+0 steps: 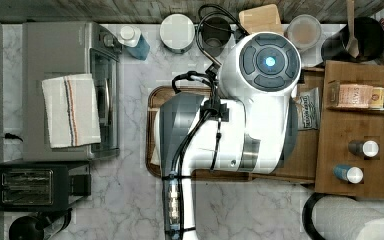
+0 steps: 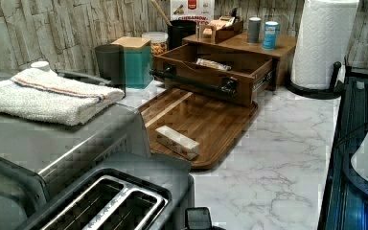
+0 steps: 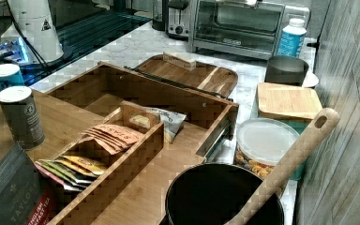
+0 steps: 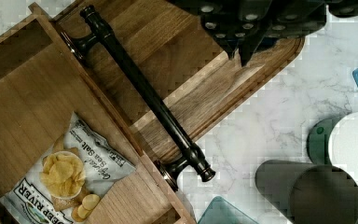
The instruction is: Close the drawer.
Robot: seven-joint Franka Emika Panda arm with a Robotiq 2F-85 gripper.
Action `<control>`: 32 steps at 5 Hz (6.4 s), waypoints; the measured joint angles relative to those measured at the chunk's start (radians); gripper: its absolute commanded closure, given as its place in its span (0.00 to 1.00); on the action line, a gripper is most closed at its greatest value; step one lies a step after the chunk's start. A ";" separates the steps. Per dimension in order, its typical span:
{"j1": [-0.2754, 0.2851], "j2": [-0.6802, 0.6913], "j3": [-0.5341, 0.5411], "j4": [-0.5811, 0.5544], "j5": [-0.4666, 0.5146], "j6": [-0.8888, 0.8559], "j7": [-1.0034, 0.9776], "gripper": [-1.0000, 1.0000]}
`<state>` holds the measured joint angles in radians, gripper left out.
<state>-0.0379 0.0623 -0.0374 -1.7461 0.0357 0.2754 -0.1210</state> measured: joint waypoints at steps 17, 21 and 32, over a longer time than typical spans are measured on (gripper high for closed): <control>-0.120 0.359 0.047 -0.289 0.112 0.482 -0.715 1.00; -0.175 0.343 0.027 -0.279 0.068 0.409 -1.068 1.00; -0.223 0.422 -0.161 -0.109 -0.002 0.421 -1.133 1.00</control>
<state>-0.2607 0.4846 -0.1982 -1.8555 0.0339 0.6968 -1.2539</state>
